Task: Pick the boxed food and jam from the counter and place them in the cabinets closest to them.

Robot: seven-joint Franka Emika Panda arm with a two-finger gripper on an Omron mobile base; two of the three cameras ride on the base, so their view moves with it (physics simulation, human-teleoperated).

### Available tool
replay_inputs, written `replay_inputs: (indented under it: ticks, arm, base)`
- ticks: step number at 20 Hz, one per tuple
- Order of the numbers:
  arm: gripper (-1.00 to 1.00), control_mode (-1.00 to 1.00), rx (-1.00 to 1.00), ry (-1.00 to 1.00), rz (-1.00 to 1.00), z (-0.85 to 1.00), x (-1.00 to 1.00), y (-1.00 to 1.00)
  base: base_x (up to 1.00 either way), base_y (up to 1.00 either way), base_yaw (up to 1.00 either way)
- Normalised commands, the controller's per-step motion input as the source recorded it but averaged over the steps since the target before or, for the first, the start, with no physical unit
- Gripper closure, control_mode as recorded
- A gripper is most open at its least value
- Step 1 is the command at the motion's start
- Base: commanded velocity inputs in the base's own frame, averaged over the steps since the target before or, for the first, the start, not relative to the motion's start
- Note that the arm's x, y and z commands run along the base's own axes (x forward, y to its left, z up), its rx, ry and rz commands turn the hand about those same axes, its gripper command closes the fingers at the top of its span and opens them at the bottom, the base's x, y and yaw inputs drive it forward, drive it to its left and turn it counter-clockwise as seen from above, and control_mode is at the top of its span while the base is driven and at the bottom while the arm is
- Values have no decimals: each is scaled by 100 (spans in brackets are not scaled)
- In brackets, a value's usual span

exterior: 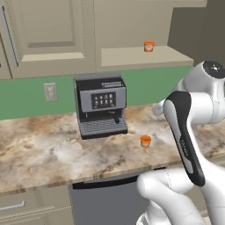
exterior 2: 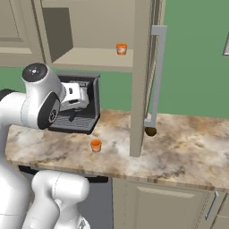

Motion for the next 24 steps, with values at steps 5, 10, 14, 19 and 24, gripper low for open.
replay_inputs:
  ticks: [5, 10, 14, 19, 24]
  arm:
    - [-100, -100, 0, 0, 0, -10, 2, 0]
    - [-100, -100, -1, 0, 0, -28, 4, 0]
    - [-100, -100, 0, 0, 0, -32, 5, -3]
    - [-100, -100, 0, 1, 0, -35, 10, -5]
    - [-100, -100, 0, 2, 0, -32, 16, -7]
  base:
    - [0, 0, 0]
    - [0, 0, 0]
    - [0, 0, 0]
    - [0, 0, 0]
    - [0, 0, 0]
